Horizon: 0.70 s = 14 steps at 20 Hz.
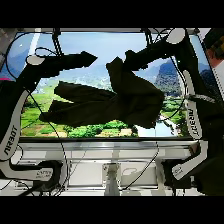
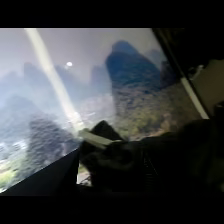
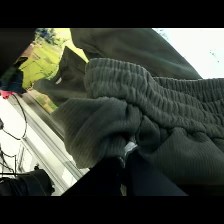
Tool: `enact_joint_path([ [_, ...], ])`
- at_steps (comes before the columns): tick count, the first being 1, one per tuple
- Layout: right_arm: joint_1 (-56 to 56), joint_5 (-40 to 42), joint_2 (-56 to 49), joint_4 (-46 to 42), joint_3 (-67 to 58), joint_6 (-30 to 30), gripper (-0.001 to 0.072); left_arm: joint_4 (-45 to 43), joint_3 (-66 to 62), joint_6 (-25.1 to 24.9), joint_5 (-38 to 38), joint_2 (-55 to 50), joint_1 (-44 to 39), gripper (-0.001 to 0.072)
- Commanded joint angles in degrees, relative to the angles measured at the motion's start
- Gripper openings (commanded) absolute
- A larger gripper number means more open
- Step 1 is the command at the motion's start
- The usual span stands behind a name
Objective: Fold the clothes and pants, and hang the long-sleeved shirts on hangers.
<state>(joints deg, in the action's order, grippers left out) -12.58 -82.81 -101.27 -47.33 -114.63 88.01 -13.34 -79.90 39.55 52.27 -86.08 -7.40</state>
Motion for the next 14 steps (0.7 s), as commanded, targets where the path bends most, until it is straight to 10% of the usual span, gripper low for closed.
enact_joint_path([
  [1, -0.2, 0.1, -0.4, -0.9, -0.1, 0.0, 0.0021, 6.7, 0.0, -11.6, 9.8, 0.0, 0.0, 0.0497],
  [11, 0.8, -0.2, -0.7, -1.0, -0.1, 0.0, 0.0026, 4.8, 0.0, -11.7, 20.7, -2.1, 0.1, 0.0497],
  [12, 1.1, -0.2, -0.7, -0.9, -0.1, 0.0, 0.0064, 4.8, 0.0, -11.7, 20.6, -2.3, 0.1, 0.0498],
  [14, 1.2, -1.0, -0.7, -1.0, -0.1, 0.0, 0.0427, 4.7, 0.0, -11.7, 20.3, -2.6, 0.1, 0.0498],
])
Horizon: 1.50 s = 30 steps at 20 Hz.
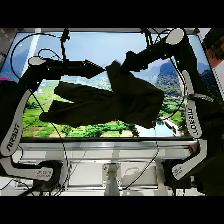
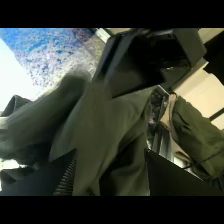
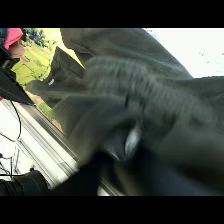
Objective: Fold the clothes and pants, and hang the long-sleeved shirts on hangers.
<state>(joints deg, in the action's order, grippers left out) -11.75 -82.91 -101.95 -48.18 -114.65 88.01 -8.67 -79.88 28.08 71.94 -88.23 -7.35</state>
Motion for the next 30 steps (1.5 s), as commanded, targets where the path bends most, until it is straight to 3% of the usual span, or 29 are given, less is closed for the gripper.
enact_joint_path([
  [1, 0.7, -1.7, 0.0, -0.2, 0.0, 0.0, 0.0450, 0.1, 0.0, -0.2, 0.5, -0.6, 0.1, 0.0498],
  [4, 2.4, -3.2, 0.2, -0.3, -0.1, -0.1, 0.0450, -1.5, 0.0, 0.2, 0.1, -1.3, -0.6, 0.0498],
  [7, 6.3, -3.8, 0.5, -0.3, -0.2, -0.1, 0.0450, -15.9, 0.0, 3.8, -1.4, -2.3, -2.8, 0.0498],
  [8, 8.1, -4.5, 0.5, -0.2, -0.2, -0.1, 0.0451, -24.5, 0.1, 7.8, -2.6, -2.7, -3.2, 0.0495],
  [11, 13.1, -5.1, 0.5, 0.4, -0.2, 0.0, 0.0451, -45.8, 0.1, 31.1, -3.6, -5.0, -2.4, 0.0493],
  [12, 14.3, -5.0, 0.5, 0.7, -0.2, 0.0, 0.0451, -48.2, 0.1, 37.4, -3.6, -6.2, -1.3, 0.0493],
  [14, 16.0, -4.2, 0.5, 2.1, -0.2, 0.0, 0.0452, -42.2, 0.1, 42.4, -3.5, -9.2, 1.0, 0.0492],
  [17, 16.9, -4.0, 0.5, 3.8, -0.2, 0.0, 0.0452, -19.0, 0.1, 41.9, -2.3, -13.9, 3.1, 0.0494],
  [19, 16.9, -3.4, 0.5, 4.0, -0.2, 0.0, 0.0453, -12.3, 0.1, 41.6, -2.3, -16.2, 2.5, 0.0493],
  [30, 16.9, -2.1, 0.5, 5.0, -0.2, -0.1, 0.0453, -16.4, 0.1, 43.8, -7.4, -18.8, -2.0, 0.0454],
])
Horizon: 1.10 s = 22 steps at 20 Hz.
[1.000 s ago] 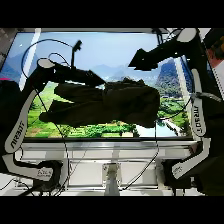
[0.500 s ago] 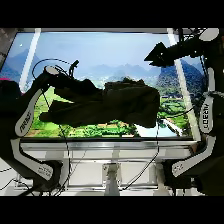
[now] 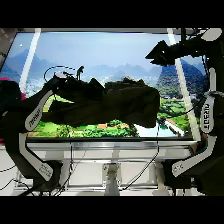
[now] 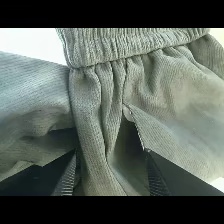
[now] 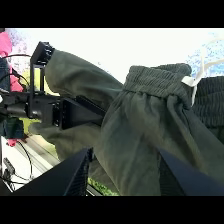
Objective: Fold the clothes and pants, and hang the long-sleeved shirts on hangers.
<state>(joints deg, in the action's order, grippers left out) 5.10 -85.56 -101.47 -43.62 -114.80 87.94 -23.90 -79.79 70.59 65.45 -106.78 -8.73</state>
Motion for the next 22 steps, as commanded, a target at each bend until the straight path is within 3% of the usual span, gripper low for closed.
enact_joint_path([
  [1, 0.0, 0.9, 0.0, 0.4, -0.1, 0.0, 0.0453, -1.0, 0.0, 1.2, -1.0, -0.2, -1.2, 0.0454],
  [4, 0.0, 1.2, 0.0, 0.3, -0.1, 0.0, 0.0453, -0.9, 0.0, 1.0, -1.1, -0.3, -3.5, 0.0452],
  [5, 0.0, 1.4, 0.0, 0.3, -0.1, 0.0, 0.0453, -0.9, 0.0, 1.0, -1.4, -0.3, -4.0, 0.0414],
  [7, 0.0, 2.4, 0.0, 0.1, -0.1, -0.2, 0.0451, 0.1, 0.0, 1.0, -1.5, -0.4, -4.4, 0.0118],
  [8, 0.1, 2.9, 0.0, -0.1, -0.1, -0.3, 0.0447, 2.0, 0.0, 0.4, -1.4, -0.3, -4.3, 0.0008],
  [10, 0.5, 2.8, 0.0, -1.7, -0.1, -0.7, 0.0443, 9.3, 0.0, -5.4, -0.2, 0.1, -2.8, 0.0005],
  [13, 2.5, 1.0, -0.2, -5.1, 0.0, -0.6, 0.0443, 10.8, 0.0, -7.6, 0.1, 5.8, 1.8, 0.0003],
  [15, 4.3, -0.8, -1.0, -6.3, 0.1, -0.5, 0.0445, 1.0, 0.0, -6.6, 0.1, 12.3, 6.3, 0.0002],
  [19, 4.5, -2.7, -3.1, -8.7, 4.0, 0.0, 0.0445, -35.5, 0.0, 7.6, 1.9, 22.8, 11.5, 0.0004],
  [22, 4.1, -4.3, -5.2, -8.6, 8.7, -0.1, 0.0445, -49.2, 0.0, 9.1, 7.2, 25.4, 11.2, 0.0005],
])
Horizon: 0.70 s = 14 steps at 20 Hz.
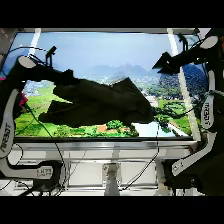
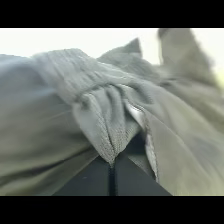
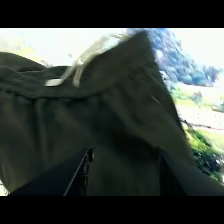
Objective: Fold the clothes and pants, and hang the long-sleeved shirts on hangers.
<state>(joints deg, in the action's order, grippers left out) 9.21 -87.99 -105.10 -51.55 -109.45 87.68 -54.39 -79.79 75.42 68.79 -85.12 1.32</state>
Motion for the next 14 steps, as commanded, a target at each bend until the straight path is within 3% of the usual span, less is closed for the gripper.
enact_joint_path([
  [1, -0.1, -2.3, -2.1, -0.3, 5.1, -0.1, 0.0445, -18.9, 0.0, 4.3, 5.2, 3.6, 1.1, 0.0005],
  [8, -0.4, -0.2, -7.3, 7.5, 10.4, -8.3, 0.0445, -18.9, 0.1, 4.3, 6.1, 2.4, -1.3, 0.0005],
  [10, -2.1, 3.4, -9.0, 10.3, 10.4, -11.7, 0.0445, -18.9, 0.1, 4.1, 6.1, 1.9, -2.4, 0.0005],
  [14, -9.2, 14.5, -11.2, 7.5, 9.7, -18.3, 0.0447, -18.9, 0.1, 4.1, 6.1, 0.8, -5.5, 0.0005],
])
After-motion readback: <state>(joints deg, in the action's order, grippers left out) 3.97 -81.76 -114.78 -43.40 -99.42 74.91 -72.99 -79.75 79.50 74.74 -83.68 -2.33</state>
